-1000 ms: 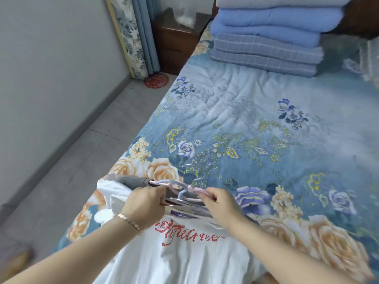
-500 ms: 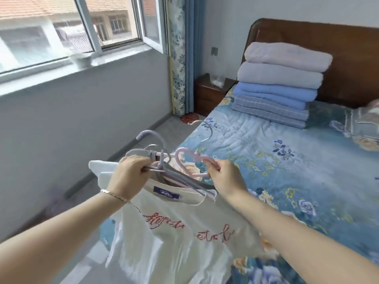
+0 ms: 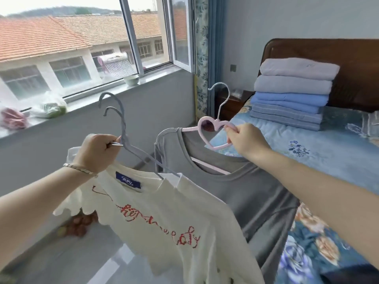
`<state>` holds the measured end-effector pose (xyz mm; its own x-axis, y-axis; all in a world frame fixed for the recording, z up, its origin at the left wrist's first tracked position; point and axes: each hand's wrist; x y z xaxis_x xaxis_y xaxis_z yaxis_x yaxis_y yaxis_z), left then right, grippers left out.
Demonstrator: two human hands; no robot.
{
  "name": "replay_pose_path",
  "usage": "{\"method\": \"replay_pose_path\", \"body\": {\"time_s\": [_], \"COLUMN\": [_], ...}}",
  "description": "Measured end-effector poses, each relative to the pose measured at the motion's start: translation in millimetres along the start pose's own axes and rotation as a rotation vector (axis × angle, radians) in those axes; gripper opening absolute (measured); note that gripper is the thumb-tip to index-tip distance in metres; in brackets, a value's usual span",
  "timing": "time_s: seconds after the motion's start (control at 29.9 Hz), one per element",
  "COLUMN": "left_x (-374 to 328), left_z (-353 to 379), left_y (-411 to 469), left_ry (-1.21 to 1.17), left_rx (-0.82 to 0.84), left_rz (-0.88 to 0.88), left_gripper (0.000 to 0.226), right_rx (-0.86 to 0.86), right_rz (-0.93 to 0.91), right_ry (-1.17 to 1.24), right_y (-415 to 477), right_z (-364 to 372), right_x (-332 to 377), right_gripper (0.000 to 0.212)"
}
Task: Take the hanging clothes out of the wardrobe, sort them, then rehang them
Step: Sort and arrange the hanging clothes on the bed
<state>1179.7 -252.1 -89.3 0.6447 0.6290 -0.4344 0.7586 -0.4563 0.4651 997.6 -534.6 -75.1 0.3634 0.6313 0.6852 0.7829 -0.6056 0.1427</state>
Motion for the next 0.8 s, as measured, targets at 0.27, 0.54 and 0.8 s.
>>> {"method": "replay_pose_path", "body": {"time_s": [0.27, 0.54, 0.8], "left_x": [26.9, 39.3, 15.5], "left_z": [-4.3, 39.1, 127.2], "left_y": [-15.9, 2.5, 51.2], "left_ry": [-0.015, -0.061, -0.042], "left_rx": [0.118, 0.227, 0.308], "left_rz": [0.088, 0.086, 0.178], "left_gripper": [0.037, 0.038, 0.050], "right_rx": [-0.108, -0.180, -0.241], "right_rz": [0.102, 0.215, 0.399], "right_ry": [-0.315, -0.462, -0.397], "right_y": [-63.6, -100.7, -63.9], "right_z": [-20.8, -35.0, -46.0], "right_x": [1.4, -48.2, -141.0], "right_gripper": [0.048, 0.037, 0.033]}}
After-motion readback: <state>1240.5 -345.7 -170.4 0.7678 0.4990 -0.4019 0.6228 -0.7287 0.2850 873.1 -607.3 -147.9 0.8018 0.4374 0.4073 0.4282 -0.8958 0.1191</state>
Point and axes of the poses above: each hand's wrist, its own y-axis towards the middle knuckle, its own z-axis out of the palm, x = y × z, and after that the axes turned 1 degree about z, right-handed
